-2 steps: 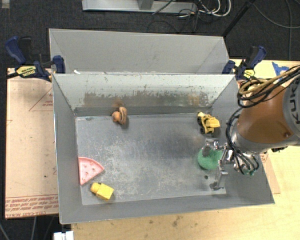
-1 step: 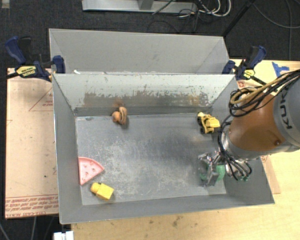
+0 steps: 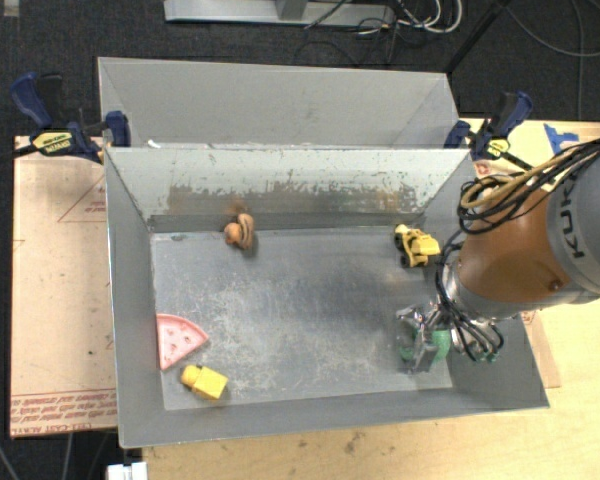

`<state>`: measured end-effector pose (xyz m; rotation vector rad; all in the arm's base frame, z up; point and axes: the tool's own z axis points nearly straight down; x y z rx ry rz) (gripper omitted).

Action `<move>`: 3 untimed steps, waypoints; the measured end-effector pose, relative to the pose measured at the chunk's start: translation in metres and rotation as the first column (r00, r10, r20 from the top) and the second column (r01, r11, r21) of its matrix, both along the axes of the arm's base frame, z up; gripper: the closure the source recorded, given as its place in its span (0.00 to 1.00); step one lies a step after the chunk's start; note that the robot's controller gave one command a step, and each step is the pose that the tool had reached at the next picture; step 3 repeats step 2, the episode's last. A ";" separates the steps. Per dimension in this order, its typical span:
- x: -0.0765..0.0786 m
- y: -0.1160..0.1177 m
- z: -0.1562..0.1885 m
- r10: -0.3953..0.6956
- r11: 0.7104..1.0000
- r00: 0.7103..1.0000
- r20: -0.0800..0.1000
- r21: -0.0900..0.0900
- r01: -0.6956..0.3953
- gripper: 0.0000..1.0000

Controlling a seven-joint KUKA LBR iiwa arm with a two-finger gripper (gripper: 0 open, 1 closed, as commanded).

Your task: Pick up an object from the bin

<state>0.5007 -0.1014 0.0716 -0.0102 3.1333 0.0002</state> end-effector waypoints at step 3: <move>0.015 -0.007 0.166 0.037 0.999 0.999 -0.005 0.000 -0.037 1.00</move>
Offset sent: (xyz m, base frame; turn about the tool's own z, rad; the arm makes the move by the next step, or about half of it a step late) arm 0.0138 -0.0078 0.1660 -0.0370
